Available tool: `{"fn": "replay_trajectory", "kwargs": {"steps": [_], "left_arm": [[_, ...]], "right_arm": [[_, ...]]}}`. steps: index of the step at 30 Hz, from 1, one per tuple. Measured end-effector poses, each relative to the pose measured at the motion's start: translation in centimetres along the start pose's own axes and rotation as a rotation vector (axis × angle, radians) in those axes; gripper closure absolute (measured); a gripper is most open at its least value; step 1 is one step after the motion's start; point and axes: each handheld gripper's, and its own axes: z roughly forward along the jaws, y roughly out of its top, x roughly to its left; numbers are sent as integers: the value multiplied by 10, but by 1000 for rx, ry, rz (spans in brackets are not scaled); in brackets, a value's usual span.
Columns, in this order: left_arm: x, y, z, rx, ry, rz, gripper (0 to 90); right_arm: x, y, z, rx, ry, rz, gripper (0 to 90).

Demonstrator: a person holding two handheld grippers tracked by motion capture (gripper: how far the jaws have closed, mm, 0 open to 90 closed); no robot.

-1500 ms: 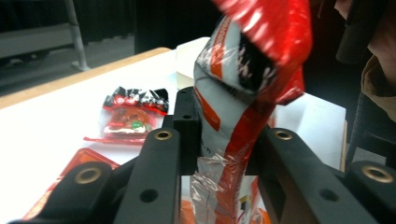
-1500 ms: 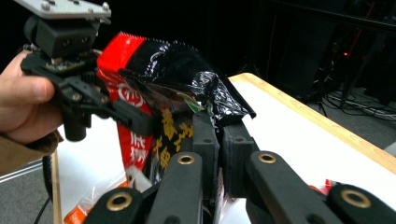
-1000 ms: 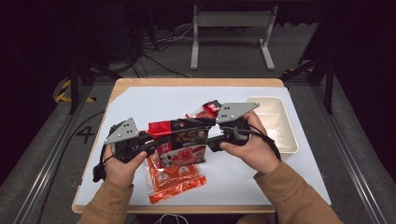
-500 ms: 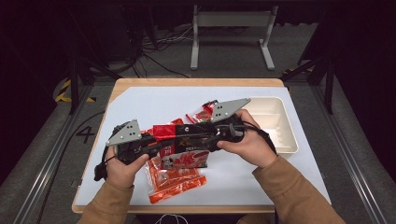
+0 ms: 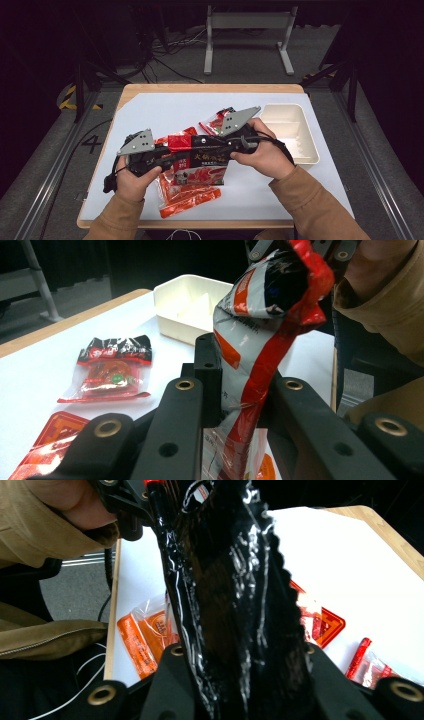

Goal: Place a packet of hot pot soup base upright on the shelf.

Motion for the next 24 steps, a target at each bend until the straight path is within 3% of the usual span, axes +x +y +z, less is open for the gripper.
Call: {"fn": "replay_trajectory", "kwargs": {"steps": [5, 10, 12, 13, 18, 24], "left_arm": [[-1, 1, 0, 2, 9, 11, 784], [1, 1, 0, -12, 5, -16, 720], [2, 1, -1, -4, 25, -24, 651], [2, 1, -1, -1, 35, -28, 571], [7, -1, -6, 39, 64, -49, 398], [12, -4, -12, 47, 89, -63, 349]], "right_arm": [[2, 2, -1, 6, -19, -24, 802], [2, 3, -3, 1, -19, -23, 823], [3, 4, -4, 6, -22, -24, 825], [2, 4, -6, 9, -27, -28, 826], [-1, 4, -13, 5, -48, -24, 827], [-7, 5, -28, -7, -91, -24, 826]]}}
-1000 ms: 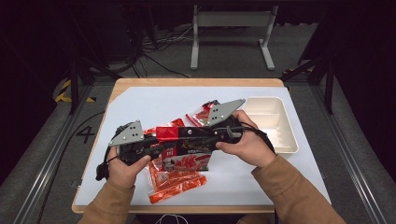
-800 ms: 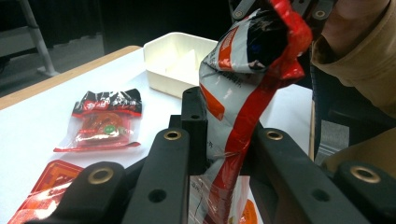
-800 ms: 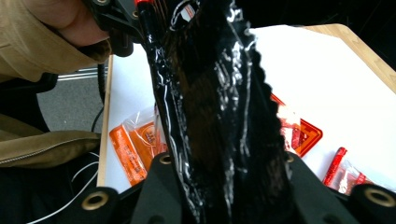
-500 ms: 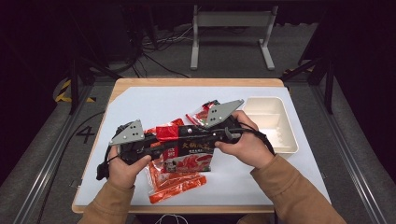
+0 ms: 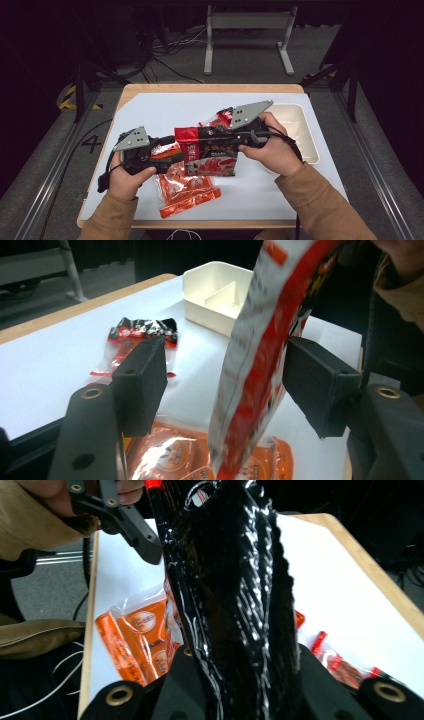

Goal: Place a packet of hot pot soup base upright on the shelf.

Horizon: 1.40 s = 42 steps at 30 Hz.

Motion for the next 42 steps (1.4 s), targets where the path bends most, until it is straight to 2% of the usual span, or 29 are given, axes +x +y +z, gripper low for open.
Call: {"fn": "replay_trajectory", "kwargs": {"steps": [4, 13, 16, 19, 30, 42], "left_arm": [[2, 0, -4, 14, 18, 15, 341], [8, -3, -8, 14, 44, -8, 294], [9, -3, -9, 17, 54, 2, 286], [11, -5, -10, 18, 59, -6, 283], [13, -8, -14, 22, 71, -22, 281], [16, -12, -19, 28, 93, -41, 267]], "right_arm": [[-9, 1, -9, 2, -29, 7, 825], [-30, 3, -32, -1, -105, 12, 824], [-39, 2, -39, -3, -126, 13, 823], [-46, 0, -46, -6, -145, 18, 822], [-72, -8, -69, -25, -206, 47, 819], [-95, -16, -90, -31, -246, 61, 819]]}}
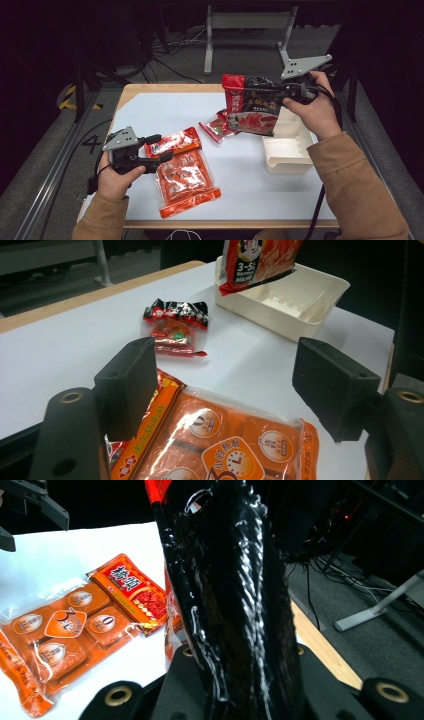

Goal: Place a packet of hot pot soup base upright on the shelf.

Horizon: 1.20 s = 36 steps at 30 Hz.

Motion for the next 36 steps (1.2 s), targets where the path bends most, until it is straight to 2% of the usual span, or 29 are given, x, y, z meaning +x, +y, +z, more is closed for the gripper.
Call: {"fn": "replay_trajectory", "kwargs": {"steps": [9, 15, 16, 18, 24, 31, 36], "left_arm": [[5, -5, -8, 18, 51, -20, 230], [8, -5, -10, 18, 62, -39, 206], [9, -6, -10, 23, 66, -19, 199], [9, -6, -10, 29, 71, -29, 191], [10, -7, -10, 25, 66, -31, 189], [10, -8, -10, 29, 68, -43, 180], [11, -8, -11, 30, 69, -35, 176]], "right_arm": [[-18, -5, -11, -13, -32, -8, 820], [-29, -10, -15, -10, -65, -22, 820], [-31, -11, -16, -10, -71, -25, 821], [-35, -13, -17, -9, -76, -26, 821], [-47, -20, -20, -7, -83, -24, 821], [-58, -25, -24, 3, -115, -15, 820], [-65, -30, -25, 5, -136, -15, 820]]}}
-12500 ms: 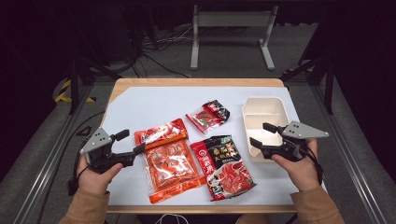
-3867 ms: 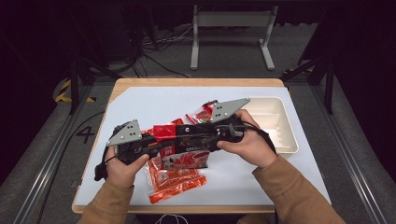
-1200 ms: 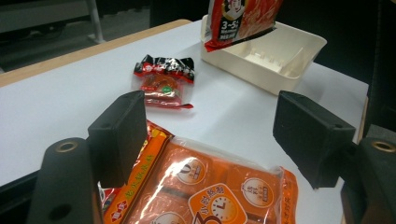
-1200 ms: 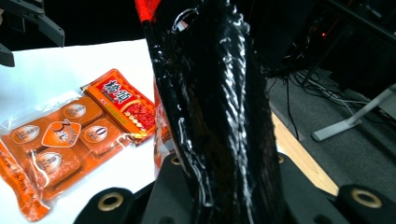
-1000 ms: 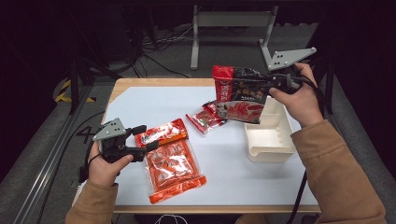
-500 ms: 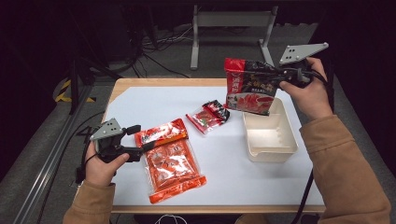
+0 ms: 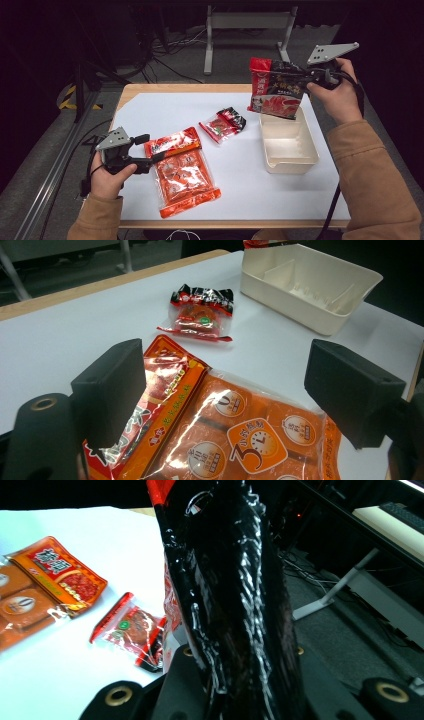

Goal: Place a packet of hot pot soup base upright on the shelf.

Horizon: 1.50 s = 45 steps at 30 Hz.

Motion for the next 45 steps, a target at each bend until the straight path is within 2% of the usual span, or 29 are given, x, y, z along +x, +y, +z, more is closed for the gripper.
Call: {"fn": "replay_trajectory", "kwargs": {"steps": [6, 10, 21, 22, 28, 29, 39, 41, 45], "left_arm": [[0, 0, 1, 2, 0, 4, 175], [0, -1, 1, 0, -1, -1, 175], [2, -4, 1, -3, -17, -15, 162], [3, -4, 1, 1, -10, -2, 162], [3, -7, -2, 3, -5, -22, 161], [3, -7, -3, 5, -1, -11, 161], [2, -12, -10, -3, 17, -42, 161], [3, -12, -10, -1, 19, -34, 160], [2, -12, -9, -5, 7, -45, 161]], "right_arm": [[-9, -10, 1, -11, -15, -12, 820], [-15, -18, 2, -12, -7, 2, 820], [-21, -26, 1, 8, -13, -9, 817], [-22, -27, 1, 7, -10, -8, 816], [-25, -31, 3, 2, 1, -17, 816], [-26, -32, 4, 0, 6, -17, 816], [-30, -45, 10, 11, 21, -20, 813], [-30, -47, 11, 10, 24, -15, 813], [-31, -51, 15, 15, 25, -7, 812]]}}
